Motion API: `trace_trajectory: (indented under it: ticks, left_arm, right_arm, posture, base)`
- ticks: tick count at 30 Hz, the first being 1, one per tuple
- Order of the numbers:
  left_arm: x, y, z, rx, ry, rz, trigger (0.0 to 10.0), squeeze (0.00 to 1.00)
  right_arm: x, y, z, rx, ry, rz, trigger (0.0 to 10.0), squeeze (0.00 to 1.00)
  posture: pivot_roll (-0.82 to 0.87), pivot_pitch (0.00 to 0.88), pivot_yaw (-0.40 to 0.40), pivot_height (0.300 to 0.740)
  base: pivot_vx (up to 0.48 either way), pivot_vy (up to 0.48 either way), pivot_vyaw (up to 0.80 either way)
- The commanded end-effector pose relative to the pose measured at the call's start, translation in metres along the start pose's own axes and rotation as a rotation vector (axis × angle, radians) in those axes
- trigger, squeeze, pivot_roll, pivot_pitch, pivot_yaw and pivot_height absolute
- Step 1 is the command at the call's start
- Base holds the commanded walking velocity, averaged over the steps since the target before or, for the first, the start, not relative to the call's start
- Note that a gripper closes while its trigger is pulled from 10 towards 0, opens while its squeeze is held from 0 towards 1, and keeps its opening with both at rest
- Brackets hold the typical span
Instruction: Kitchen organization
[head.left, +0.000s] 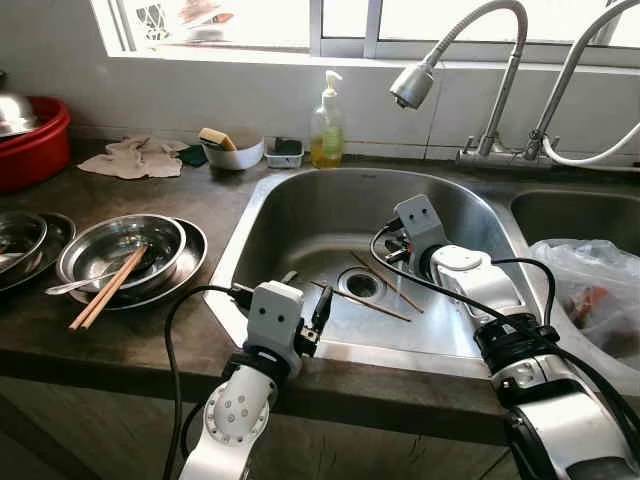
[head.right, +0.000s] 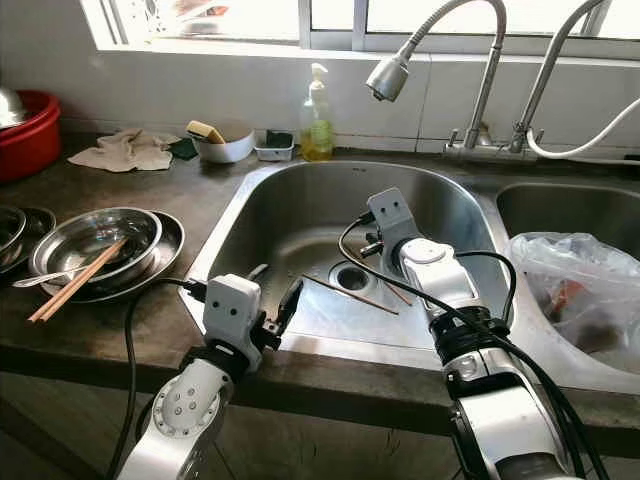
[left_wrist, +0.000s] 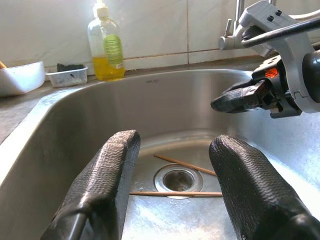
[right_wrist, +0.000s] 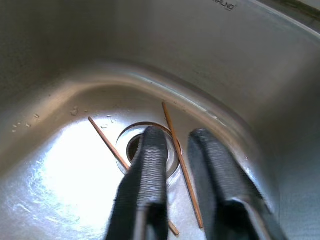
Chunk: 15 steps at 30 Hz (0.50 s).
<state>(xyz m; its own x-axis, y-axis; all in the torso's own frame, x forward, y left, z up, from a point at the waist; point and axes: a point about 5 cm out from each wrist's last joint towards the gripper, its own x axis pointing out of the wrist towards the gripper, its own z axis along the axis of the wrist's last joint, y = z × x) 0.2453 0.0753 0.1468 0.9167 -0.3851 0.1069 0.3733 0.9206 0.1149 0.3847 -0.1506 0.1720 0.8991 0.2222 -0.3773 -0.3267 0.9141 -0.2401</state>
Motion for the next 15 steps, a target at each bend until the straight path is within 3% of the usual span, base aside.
trace_trajectory:
  ticks: [1,7,8,10,11,15]
  left_arm:
    - [0.0,0.0,0.003,0.015,-0.01,-0.005,10.0,0.0]
    - [0.002,-0.001,0.003,0.017,-0.012,-0.015,10.0,0.0]
    - [0.003,0.0,0.003,0.021,-0.015,-0.015,10.0,0.0]
    - [0.003,0.0,0.003,0.022,-0.014,-0.015,10.0,0.0]
    - [0.004,0.001,0.003,0.022,-0.016,-0.013,10.0,0.0]
    - [0.004,0.001,0.002,0.022,-0.013,-0.014,10.0,0.0]
  right_arm:
    - [-0.001,-0.005,0.005,0.002,-0.022,-0.021,10.0,1.0]
    - [-0.008,-0.01,0.007,0.029,-0.077,-0.079,10.0,1.0]
    - [-0.014,-0.011,0.01,0.037,-0.129,-0.102,10.0,0.0]
    - [-0.015,-0.011,0.011,0.039,-0.147,-0.108,10.0,0.0]
    - [-0.025,-0.014,0.02,0.04,-0.243,-0.164,10.0,0.0]
    - [-0.049,-0.013,0.028,0.085,-0.406,-0.223,10.0,0.0]
  posture:
    - [0.03,0.008,-0.026,0.74]
    - [0.02,0.0,-0.02,0.74]
    - [0.02,0.0,-0.018,0.74]
    - [0.02,0.0,-0.016,0.74]
    - [0.02,0.0,-0.015,0.74]
    - [0.01,0.0,-0.009,0.74]
  base:
    - [0.0,0.0,0.0]
    - [0.0,0.0,0.0]
    - [0.0,0.0,0.0]
    - [0.0,0.0,0.0]
    - [0.0,0.0,0.0]
    - [0.0,0.0,0.0]
